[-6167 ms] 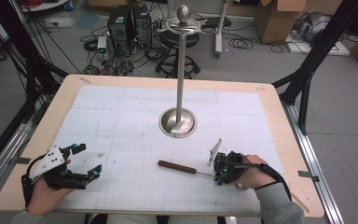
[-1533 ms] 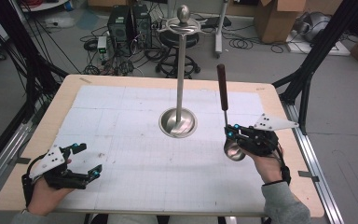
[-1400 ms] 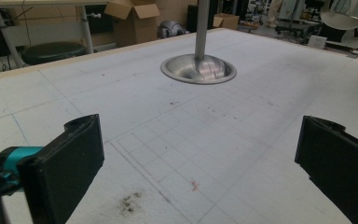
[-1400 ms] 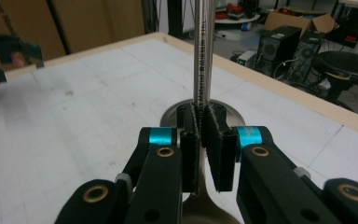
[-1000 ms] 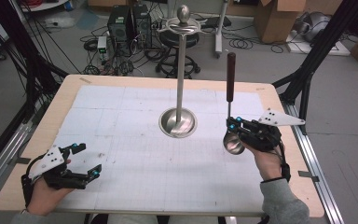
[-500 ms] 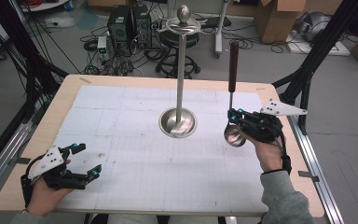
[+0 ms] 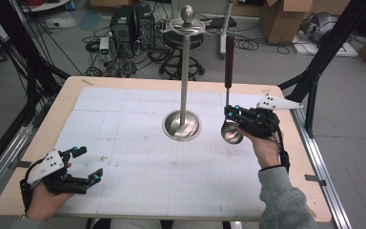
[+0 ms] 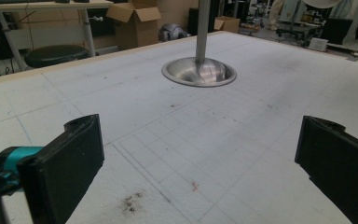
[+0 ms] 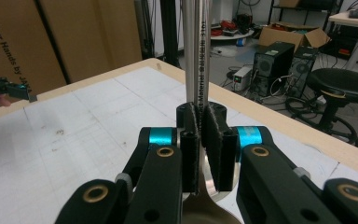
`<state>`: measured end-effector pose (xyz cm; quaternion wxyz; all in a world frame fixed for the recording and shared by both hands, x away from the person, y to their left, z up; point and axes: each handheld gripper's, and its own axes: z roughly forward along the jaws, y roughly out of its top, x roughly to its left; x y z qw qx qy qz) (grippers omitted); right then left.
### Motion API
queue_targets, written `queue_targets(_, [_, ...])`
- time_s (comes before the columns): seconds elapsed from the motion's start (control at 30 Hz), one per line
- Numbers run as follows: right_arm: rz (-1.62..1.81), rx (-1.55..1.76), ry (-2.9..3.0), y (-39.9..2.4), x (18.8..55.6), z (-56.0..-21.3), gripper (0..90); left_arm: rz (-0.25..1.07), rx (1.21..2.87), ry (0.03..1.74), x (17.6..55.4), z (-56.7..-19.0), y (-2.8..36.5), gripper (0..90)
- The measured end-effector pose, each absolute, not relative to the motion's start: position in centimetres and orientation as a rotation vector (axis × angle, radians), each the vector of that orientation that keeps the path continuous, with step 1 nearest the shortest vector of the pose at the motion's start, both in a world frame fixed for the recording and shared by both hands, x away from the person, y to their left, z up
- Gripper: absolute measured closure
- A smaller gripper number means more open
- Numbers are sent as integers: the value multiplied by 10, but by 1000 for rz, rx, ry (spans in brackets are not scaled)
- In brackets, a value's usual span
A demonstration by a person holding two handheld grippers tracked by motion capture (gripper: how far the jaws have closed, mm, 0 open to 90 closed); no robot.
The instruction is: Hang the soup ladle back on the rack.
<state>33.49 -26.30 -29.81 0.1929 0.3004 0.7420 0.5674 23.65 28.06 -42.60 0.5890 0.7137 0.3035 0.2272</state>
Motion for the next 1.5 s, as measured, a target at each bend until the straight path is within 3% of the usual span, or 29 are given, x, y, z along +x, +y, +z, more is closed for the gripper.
queue_targets(1.5, [1564,840,2113,-236,367,-290,849,532,1662,711,233,-425,281,17])
